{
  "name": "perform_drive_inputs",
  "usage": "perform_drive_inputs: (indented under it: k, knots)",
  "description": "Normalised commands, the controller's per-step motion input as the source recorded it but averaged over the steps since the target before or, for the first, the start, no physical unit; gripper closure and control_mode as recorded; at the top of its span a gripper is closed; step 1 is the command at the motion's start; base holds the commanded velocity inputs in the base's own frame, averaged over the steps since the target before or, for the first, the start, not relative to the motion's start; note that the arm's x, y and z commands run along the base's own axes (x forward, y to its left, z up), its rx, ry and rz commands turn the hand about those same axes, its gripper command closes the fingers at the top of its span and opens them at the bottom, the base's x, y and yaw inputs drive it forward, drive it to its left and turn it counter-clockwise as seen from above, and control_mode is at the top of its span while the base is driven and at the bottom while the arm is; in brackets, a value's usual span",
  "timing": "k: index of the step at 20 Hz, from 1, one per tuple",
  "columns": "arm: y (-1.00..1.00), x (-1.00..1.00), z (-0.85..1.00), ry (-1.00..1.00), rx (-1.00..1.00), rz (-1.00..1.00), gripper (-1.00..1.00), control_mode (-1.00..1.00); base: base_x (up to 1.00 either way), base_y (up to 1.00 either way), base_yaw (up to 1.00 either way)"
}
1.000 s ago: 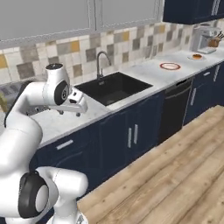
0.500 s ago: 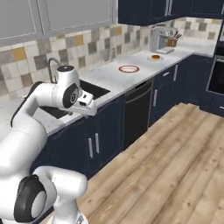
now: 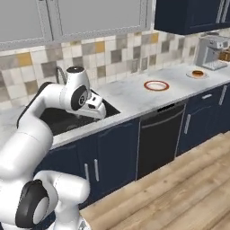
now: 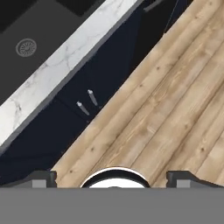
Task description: Move the dessert items from the plate to the tray.
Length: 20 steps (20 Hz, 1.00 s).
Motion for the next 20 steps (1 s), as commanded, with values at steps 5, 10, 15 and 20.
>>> perform_drive_inputs:
  k: [5, 10, 15, 20]
  knots:
    - [0.0, 0.0, 0.0, 0.0, 0.0, 0.0, -1.0, 1.0, 0.81, -0.6, 0.55]
    - [0.0, 0.0, 0.0, 0.0, 0.0, 0.0, -1.0, 1.0, 0.34, -0.71, 0.58]
    - [0.0, 0.0, 0.0, 0.0, 0.0, 0.0, -1.0, 1.0, 0.28, -0.97, 0.59]
    - [0.0, 0.0, 0.0, 0.0, 0.0, 0.0, -1.0, 1.0, 0.01, -1.0, 0.19]
